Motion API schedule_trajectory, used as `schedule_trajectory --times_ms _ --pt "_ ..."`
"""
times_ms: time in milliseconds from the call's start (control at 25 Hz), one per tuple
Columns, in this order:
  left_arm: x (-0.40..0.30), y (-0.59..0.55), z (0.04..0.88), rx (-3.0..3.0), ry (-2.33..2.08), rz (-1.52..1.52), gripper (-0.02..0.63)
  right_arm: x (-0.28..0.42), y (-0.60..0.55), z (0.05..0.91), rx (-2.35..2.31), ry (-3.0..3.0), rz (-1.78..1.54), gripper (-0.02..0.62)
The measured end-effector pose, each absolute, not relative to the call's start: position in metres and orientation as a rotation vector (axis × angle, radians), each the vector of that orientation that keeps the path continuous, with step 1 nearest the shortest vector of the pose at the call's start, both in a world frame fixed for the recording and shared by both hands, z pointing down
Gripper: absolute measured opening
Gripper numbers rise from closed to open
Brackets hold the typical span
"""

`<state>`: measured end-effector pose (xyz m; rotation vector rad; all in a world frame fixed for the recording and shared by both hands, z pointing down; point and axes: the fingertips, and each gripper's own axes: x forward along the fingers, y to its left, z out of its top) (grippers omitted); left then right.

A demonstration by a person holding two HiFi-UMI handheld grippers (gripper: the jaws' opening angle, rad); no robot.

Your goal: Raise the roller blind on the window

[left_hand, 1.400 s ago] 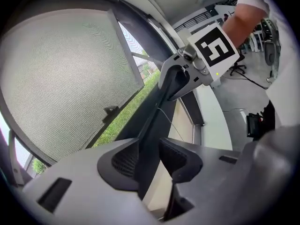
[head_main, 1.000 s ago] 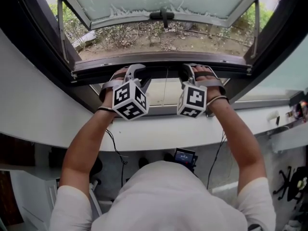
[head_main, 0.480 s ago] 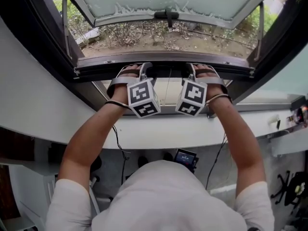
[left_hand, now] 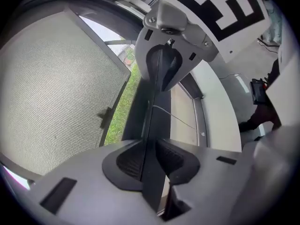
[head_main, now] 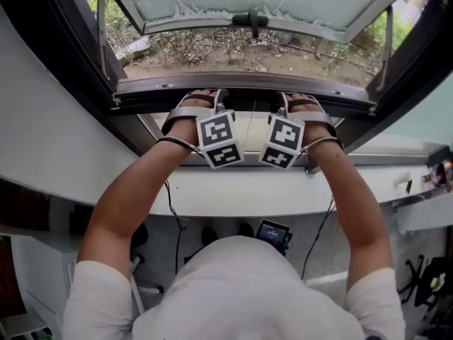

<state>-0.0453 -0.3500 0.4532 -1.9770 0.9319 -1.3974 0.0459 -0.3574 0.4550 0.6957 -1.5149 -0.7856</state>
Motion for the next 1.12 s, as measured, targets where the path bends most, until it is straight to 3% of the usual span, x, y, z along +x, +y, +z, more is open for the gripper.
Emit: schedule_trajectory --times_ms 1120 --pt "-0.046 -0.344 0.425 -2.095 0.933 -1.321 0.086 0.045 -0.357 0.425 0.840 -1.625 -0.803 0.087"
